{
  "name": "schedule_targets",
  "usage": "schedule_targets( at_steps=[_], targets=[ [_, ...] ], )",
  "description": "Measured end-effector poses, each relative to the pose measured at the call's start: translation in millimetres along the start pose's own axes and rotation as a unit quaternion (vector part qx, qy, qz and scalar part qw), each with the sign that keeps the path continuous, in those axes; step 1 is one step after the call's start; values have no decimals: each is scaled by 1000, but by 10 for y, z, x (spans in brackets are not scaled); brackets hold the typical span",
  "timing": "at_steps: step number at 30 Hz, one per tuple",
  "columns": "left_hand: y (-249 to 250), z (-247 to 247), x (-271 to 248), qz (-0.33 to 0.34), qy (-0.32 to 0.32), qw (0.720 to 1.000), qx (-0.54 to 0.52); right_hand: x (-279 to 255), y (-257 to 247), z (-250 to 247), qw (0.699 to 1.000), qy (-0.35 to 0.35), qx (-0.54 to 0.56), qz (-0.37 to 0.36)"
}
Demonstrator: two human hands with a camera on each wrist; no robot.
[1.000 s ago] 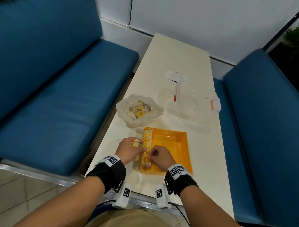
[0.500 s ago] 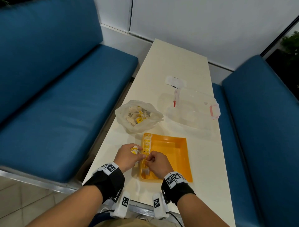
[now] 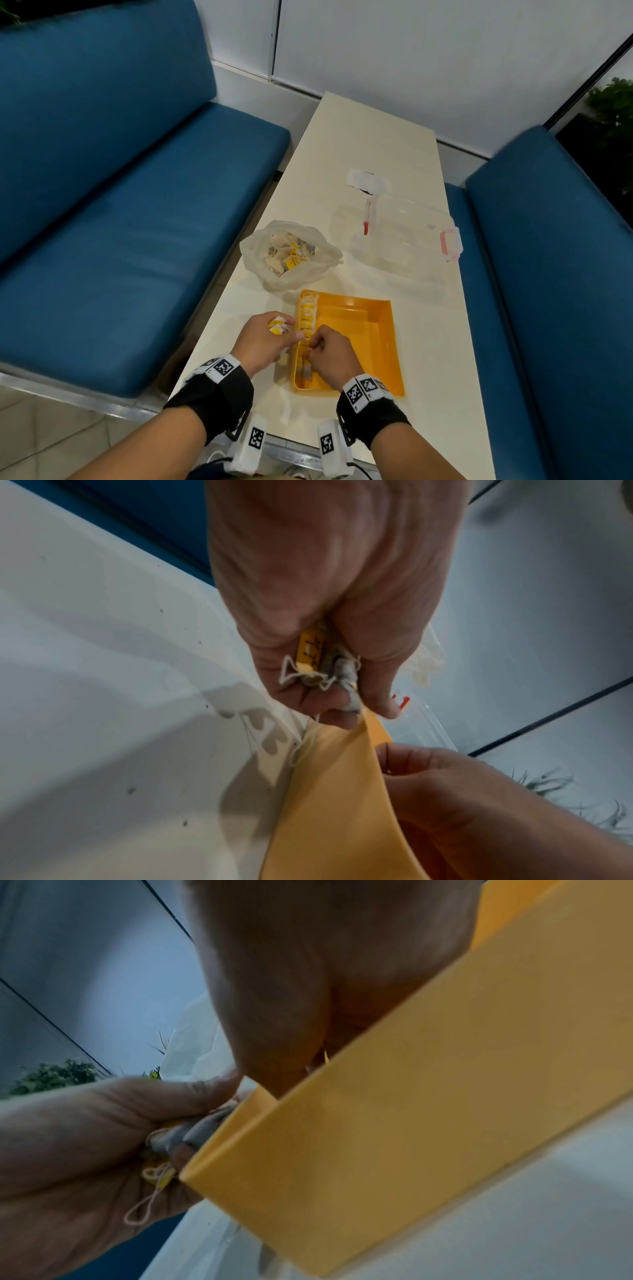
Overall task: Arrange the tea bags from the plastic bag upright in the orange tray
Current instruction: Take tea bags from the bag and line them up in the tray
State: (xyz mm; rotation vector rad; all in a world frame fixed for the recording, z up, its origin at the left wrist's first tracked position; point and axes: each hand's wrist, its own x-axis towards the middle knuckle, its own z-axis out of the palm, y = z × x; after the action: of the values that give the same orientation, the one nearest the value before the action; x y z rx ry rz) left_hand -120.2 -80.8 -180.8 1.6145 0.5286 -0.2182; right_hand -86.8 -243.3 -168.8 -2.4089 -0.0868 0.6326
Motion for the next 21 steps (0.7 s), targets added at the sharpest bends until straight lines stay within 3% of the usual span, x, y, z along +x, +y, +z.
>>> schedule_targets(
  at_steps=[4, 9, 16, 21],
  targets=[
    [190, -106, -124, -60, -46, 980, -186, -15, -34, -185, 998, 51, 17, -29],
    [454, -144, -197, -136, -94, 944, -286, -131, -387, -428, 982, 70, 135, -109],
    [581, -58, -216, -145, -112, 943, -279, -255, -696, -486, 972, 27, 166, -167],
    [628, -11, -212, -141, -105, 949, -263, -280, -711, -485, 971, -1, 101, -217]
  ],
)
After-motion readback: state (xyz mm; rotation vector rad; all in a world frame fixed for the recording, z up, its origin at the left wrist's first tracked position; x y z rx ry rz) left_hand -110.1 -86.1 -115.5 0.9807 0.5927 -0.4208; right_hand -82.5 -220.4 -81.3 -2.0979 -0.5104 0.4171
